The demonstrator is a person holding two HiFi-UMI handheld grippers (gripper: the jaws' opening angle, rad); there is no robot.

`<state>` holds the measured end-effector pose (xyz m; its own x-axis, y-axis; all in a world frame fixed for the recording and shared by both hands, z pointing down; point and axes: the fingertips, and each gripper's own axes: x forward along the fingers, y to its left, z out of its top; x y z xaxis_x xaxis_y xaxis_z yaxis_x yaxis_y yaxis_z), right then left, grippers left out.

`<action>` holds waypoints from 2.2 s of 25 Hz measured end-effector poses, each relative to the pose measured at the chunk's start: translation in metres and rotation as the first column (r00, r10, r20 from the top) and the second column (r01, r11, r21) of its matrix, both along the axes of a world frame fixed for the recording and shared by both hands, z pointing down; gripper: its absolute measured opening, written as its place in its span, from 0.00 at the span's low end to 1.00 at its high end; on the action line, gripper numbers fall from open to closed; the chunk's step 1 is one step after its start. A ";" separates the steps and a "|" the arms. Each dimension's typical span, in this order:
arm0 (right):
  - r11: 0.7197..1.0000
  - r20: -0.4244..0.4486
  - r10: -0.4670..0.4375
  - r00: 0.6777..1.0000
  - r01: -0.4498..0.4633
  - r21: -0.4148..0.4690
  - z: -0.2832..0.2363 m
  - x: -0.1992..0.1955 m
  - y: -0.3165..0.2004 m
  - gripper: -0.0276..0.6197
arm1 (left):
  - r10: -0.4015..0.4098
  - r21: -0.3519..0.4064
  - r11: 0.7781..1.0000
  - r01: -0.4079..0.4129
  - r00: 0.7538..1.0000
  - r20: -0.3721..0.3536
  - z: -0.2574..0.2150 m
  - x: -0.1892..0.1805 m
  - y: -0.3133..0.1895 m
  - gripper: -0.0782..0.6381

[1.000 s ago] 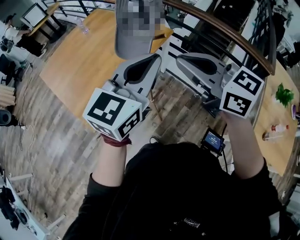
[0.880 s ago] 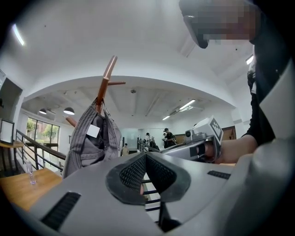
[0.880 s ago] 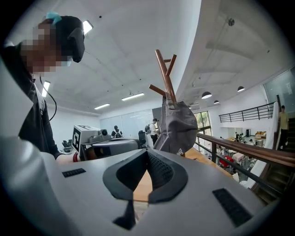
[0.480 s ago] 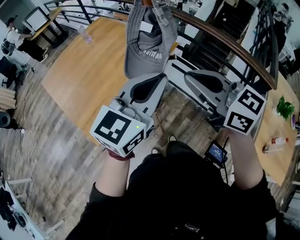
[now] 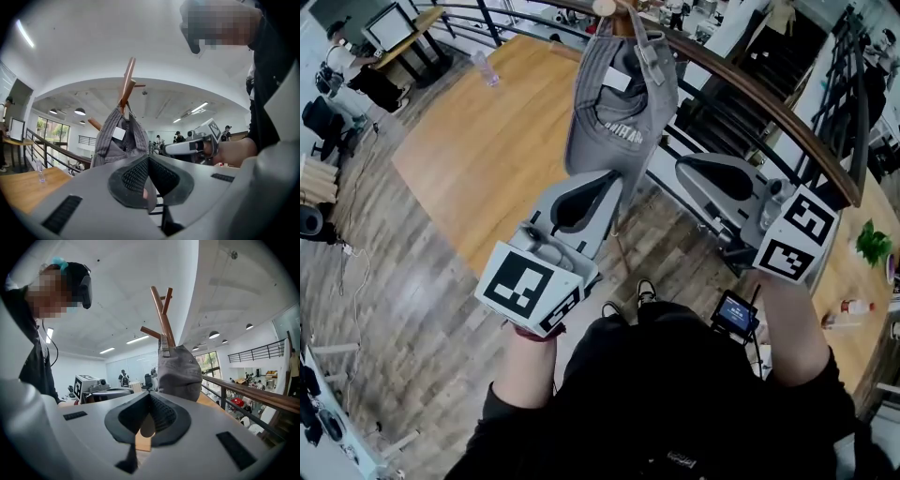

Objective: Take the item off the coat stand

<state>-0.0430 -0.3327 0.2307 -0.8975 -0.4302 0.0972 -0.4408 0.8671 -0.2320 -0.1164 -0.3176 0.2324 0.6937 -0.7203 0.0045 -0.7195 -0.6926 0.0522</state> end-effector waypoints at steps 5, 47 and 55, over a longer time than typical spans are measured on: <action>1.000 -0.024 0.000 1.000 0.000 0.021 -0.002 -0.007 -0.003 0.07 | -0.035 -0.009 0.999 0.035 0.999 -0.018 0.006 -0.011 -0.010 0.11; 0.970 -0.026 0.239 0.971 -0.237 0.061 0.006 -0.025 -0.028 0.38 | -0.060 0.025 0.998 0.058 0.994 0.096 0.032 -0.064 -0.056 0.40; 0.973 -0.081 0.227 0.971 -0.222 0.064 0.015 -0.036 -0.039 0.43 | -0.085 -0.015 0.996 0.087 0.992 0.094 0.047 -0.067 -0.079 0.43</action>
